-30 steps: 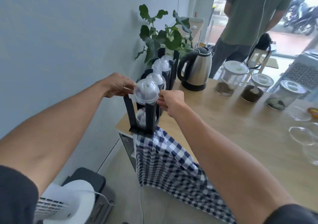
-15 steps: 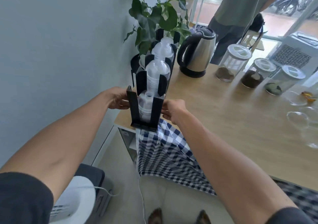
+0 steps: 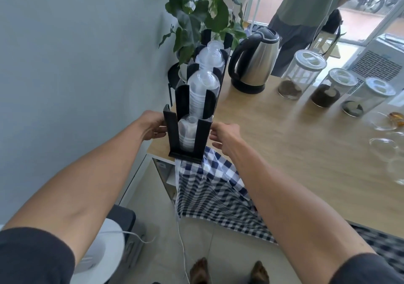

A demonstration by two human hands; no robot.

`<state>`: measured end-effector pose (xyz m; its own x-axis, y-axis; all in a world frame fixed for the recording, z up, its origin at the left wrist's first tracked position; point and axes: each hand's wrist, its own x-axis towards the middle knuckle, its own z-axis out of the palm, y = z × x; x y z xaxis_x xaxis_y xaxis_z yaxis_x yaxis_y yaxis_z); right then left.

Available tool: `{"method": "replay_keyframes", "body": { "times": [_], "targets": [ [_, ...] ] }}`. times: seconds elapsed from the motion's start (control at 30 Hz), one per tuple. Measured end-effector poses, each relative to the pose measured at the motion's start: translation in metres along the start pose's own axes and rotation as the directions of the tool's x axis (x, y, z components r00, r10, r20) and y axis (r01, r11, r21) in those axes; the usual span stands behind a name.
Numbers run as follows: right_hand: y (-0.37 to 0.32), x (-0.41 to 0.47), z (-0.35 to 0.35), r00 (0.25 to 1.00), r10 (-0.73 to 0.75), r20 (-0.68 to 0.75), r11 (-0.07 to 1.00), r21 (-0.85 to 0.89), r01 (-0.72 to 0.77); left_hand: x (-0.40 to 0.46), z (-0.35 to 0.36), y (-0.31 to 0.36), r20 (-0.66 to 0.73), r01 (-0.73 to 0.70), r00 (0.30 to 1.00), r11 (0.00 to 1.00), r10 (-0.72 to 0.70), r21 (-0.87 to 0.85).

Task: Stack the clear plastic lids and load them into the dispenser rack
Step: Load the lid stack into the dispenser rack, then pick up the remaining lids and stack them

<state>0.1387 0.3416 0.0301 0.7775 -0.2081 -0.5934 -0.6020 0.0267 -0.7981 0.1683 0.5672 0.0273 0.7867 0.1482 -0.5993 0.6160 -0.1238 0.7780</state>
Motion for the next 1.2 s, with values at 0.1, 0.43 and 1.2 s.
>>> {"method": "replay_keyframes", "body": {
  "times": [0.1,0.43,1.2],
  "targets": [
    [-0.026,-0.02,-0.012,0.998,-0.067,0.014,0.998,-0.003,0.068,-0.02,-0.008,0.027,-0.049,-0.057,0.997,0.998,0.058,0.025],
    [-0.097,-0.045,-0.056,0.856,-0.505,0.111,0.823,-0.235,0.517,-0.089,0.017,0.107,-0.132,-0.483,0.792,0.743,0.597,0.463],
    [0.019,-0.017,-0.428,0.87,-0.488,-0.064,0.538,-0.807,0.243,-0.176,0.423,0.062,0.338,-0.536,0.748,0.219,0.571,0.815]
  ]
}}
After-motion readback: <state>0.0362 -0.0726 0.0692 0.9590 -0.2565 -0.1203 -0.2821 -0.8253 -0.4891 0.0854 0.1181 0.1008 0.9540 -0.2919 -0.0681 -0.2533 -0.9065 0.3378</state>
